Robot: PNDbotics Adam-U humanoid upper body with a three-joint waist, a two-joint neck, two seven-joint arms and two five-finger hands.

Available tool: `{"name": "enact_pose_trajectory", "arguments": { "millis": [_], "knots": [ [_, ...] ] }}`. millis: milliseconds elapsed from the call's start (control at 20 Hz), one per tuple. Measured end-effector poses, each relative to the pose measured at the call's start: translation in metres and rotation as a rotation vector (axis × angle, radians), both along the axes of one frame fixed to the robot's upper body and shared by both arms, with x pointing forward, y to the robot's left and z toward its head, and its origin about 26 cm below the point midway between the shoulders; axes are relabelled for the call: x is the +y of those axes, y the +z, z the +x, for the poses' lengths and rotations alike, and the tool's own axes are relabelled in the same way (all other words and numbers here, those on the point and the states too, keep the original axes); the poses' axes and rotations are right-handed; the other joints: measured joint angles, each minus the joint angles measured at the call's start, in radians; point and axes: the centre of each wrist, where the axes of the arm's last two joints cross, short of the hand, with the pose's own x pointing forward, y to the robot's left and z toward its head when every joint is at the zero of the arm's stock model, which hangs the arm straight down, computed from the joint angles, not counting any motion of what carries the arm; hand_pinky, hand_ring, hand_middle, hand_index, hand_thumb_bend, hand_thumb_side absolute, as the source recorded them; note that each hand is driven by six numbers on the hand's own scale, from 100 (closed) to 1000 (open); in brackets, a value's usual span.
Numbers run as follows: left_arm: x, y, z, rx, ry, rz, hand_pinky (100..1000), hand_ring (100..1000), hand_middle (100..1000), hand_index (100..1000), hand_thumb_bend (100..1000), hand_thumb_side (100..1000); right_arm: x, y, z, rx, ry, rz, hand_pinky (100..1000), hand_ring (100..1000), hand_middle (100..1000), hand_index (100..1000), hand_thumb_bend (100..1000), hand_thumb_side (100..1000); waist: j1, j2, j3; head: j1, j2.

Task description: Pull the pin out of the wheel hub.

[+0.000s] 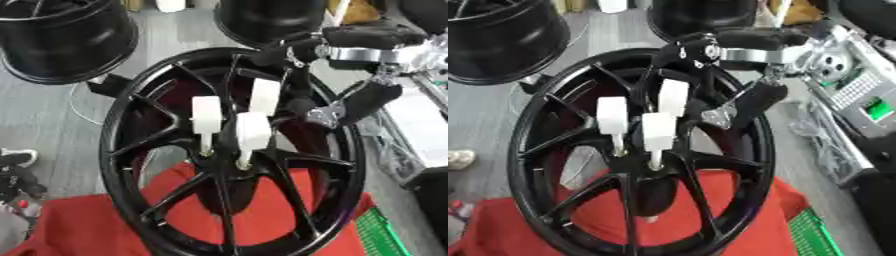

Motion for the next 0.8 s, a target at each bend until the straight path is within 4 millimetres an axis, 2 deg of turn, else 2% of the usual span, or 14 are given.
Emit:
{"name": "enact_pose_trajectory", "arguments": {
  "millis": [50,100,300,800],
  "knots": [
    [0.0,0.0,0.0,0.0,0.0,0.0,645,466,503,780,130,956,0.001,-0.002,0.004,0.004,-0.007,-0.004,503,429,931,966,100,226,0.0,0.0,0.0,0.0,0.0],
    [0.0,0.0,0.0,0.0,0.0,0.0,645,466,503,780,130,956,0.002,-0.004,0.007,0.008,-0.016,-0.011,500,425,923,964,100,253,0.0,0.0,0.0,0.0,0.0],
    [0.0,0.0,0.0,0.0,0.0,0.0,645,466,503,781,131,958,-0.001,-0.013,0.018,0.013,-0.058,-0.042,483,412,900,961,100,267,-0.001,0.0,0.0,0.001,0.001],
    [0.0,0.0,0.0,0.005,-0.002,0.003,645,466,503,781,132,959,-0.003,-0.022,0.032,0.007,-0.112,-0.082,468,400,878,956,100,281,-0.001,0.0,0.002,0.003,0.009]
  ]
}}
